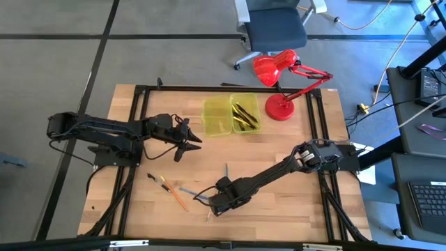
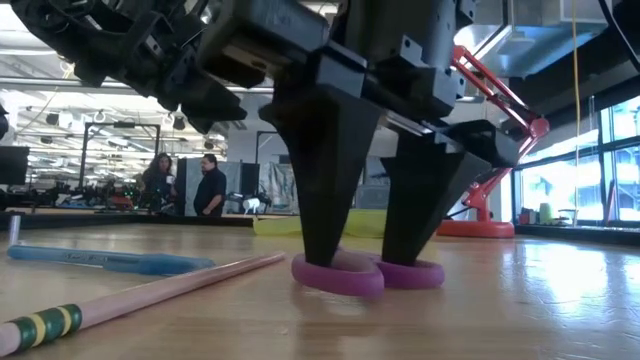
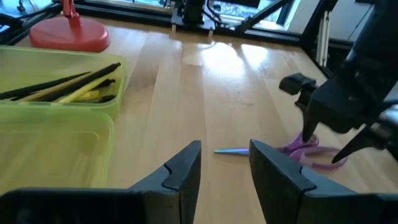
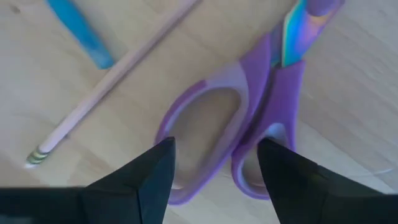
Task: Pick & place school supplies into a supply box
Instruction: Put the purple scissors into the yellow supply box
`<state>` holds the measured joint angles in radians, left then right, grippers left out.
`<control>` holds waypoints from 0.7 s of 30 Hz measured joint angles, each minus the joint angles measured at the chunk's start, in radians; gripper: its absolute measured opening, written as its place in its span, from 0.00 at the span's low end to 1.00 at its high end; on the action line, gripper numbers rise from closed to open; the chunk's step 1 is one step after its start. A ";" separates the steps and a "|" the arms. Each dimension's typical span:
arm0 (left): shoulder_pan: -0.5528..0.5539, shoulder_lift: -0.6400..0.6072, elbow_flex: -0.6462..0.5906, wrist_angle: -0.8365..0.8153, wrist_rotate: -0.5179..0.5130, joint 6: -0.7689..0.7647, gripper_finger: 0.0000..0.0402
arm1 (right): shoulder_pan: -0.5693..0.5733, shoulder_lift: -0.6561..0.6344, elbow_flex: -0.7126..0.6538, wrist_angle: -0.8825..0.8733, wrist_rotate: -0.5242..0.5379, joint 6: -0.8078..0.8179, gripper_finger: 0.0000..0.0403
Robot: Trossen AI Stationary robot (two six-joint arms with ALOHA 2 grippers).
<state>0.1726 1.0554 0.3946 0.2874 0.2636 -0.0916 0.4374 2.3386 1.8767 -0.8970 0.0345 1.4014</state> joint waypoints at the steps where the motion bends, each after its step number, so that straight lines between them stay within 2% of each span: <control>1: 0.000 0.000 0.000 -0.003 -0.001 0.009 0.32 | 0.000 0.000 0.000 0.002 0.000 -0.015 0.57; 9: 0.000 0.000 0.000 -0.007 -0.003 0.027 0.32 | 0.000 0.000 -0.001 0.025 0.003 -0.103 0.57; 14: 0.000 0.000 0.000 -0.008 -0.002 0.027 0.32 | 0.002 0.001 0.000 -0.034 0.047 -0.025 0.56; 21: 0.000 0.000 0.000 -0.007 -0.002 0.027 0.32 | 0.000 0.002 0.000 -0.143 0.058 0.008 0.44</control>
<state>0.1726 1.0554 0.3946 0.2799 0.2611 -0.0643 0.4370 2.3402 1.8763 -1.0395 0.0927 1.4092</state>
